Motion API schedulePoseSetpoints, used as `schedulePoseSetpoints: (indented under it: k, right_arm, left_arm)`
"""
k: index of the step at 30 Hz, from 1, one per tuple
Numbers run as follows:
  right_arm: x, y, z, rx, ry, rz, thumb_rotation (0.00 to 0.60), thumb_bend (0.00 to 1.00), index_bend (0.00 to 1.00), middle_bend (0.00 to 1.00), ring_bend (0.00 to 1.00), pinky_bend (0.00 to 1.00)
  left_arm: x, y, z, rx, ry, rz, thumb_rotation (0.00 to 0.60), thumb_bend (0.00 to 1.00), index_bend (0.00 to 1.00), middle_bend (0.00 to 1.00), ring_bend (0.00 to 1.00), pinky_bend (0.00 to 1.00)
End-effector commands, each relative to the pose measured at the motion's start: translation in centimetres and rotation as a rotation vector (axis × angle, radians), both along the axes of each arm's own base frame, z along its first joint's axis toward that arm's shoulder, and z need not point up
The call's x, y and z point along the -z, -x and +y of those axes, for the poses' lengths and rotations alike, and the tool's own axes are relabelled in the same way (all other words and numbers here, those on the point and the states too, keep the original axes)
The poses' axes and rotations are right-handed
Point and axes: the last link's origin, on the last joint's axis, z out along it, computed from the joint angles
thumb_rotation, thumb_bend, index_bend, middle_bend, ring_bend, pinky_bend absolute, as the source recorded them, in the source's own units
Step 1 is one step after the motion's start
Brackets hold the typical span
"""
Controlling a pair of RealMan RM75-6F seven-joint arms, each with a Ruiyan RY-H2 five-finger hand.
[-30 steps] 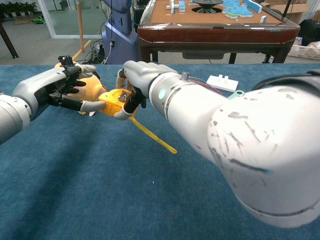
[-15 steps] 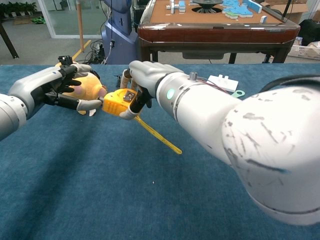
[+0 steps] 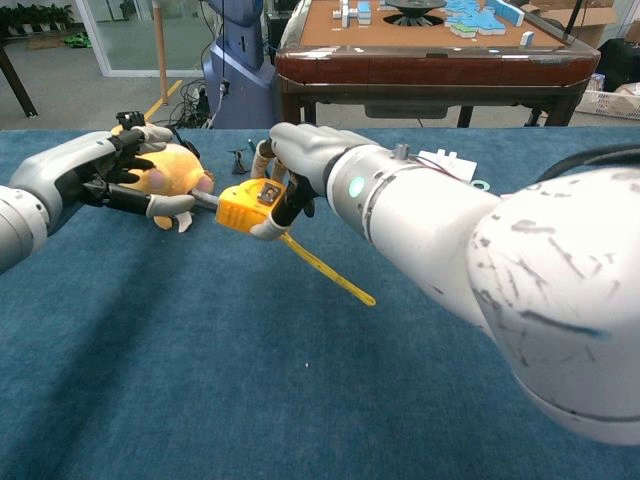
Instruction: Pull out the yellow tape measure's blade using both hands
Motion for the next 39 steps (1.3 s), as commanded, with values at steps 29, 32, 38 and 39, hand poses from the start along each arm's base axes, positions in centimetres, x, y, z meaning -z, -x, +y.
schedulePoseSetpoints:
  k: [29,32,38,39]
  right_arm:
    - [-0.5,0.3,-0.6,0.017,0.005,0.001,0.6,0.67,0.68,0.68,0.62,0.29]
    - [-0.4,0.4,-0.6,0.018,0.005,0.001,0.6,0.67,0.68,0.68,0.62,0.29]
    - [-0.4,0.6,-0.7,0.029,0.007,0.006,0.6,0.67,0.68,0.68,0.62,0.29]
    - [-0.4,0.6,-0.7,0.03,0.006,0.006,0.6,0.67,0.68,0.68,0.62,0.29]
  left_arm:
    - [-0.7,1.5,0.7,-0.05,-0.023,-0.014,0.6,0.35,0.42,0.0,0.0,0.0]
    - [-0.7,1.6,0.7,-0.049,-0.023,-0.015,0.6,0.38,0.45,0.0,0.0,0.0]
    - [-0.7,1.7,0.8,-0.049,-0.022,-0.016,0.6,0.42,0.51,0.0,0.0,0.0]
    - [-0.7,1.7,0.8,-0.05,-0.022,-0.016,0.6,0.43,0.52,0.0,0.0,0.0]
